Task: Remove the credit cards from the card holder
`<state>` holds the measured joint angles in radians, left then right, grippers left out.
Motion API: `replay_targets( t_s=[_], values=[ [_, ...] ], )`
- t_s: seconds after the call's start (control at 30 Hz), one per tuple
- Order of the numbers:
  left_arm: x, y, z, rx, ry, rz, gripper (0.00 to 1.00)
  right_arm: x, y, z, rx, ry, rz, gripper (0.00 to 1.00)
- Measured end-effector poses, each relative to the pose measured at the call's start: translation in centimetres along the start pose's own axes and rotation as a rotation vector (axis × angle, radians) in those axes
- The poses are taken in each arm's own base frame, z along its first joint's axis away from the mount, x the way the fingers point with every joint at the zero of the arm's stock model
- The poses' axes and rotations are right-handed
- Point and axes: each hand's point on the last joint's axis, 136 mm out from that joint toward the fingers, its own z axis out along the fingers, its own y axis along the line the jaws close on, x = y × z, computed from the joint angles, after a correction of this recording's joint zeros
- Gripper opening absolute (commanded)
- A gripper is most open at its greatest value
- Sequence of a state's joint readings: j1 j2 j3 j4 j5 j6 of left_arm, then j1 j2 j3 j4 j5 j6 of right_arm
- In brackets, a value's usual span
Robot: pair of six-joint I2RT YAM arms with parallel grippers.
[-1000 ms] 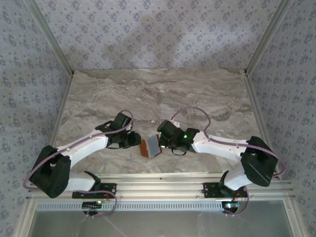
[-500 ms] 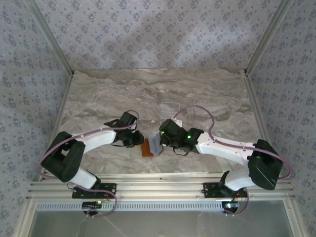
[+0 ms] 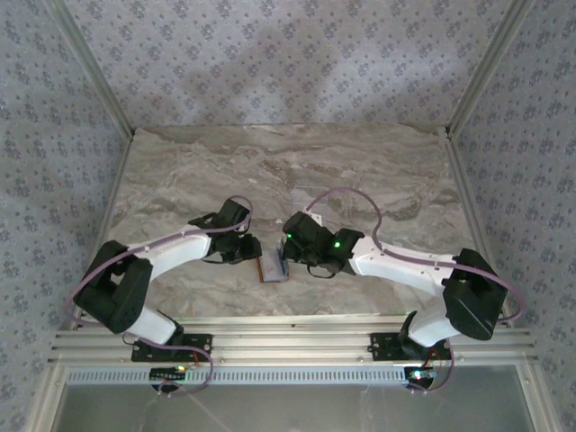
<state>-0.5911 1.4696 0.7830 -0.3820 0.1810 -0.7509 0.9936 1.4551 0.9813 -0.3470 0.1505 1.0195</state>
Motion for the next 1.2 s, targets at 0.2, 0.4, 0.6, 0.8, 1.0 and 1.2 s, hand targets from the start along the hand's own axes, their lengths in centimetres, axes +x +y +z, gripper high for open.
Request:
replay_targets(
  t_s=[0.2,0.4,0.6,0.8,1.0,1.2],
  values=[
    [-0.5,0.1,-1.7,-0.02,-0.037,0.012,0.37,0.0,0.6,0.4,-0.017,0.007,-0.005,0.04],
    [-0.5,-0.5,-1.7,-0.004,-0.023,0.014,0.38,0.0,0.8,0.5,-0.021,0.008,-0.006,0.03],
    [0.9,-1.0,0.1,-0.003,0.063,0.034,0.37,0.0,0.2,0.2,0.005,0.006,-0.009,0.03],
    [1.8,-1.9,1.7,-0.014,0.122,0.067,0.35,0.0,-2.5,-1.1,0.052,-0.003,0.007,0.03],
    [1.9,-3.2,2.6,-0.004,0.154,0.093,0.35,0.6,-6.6,-1.3,0.127,0.007,0.037,0.03],
    [1.8,-4.2,3.3,0.003,0.171,0.104,0.34,1.0,-9.8,-1.2,0.184,0.014,0.064,0.04]
  ],
)
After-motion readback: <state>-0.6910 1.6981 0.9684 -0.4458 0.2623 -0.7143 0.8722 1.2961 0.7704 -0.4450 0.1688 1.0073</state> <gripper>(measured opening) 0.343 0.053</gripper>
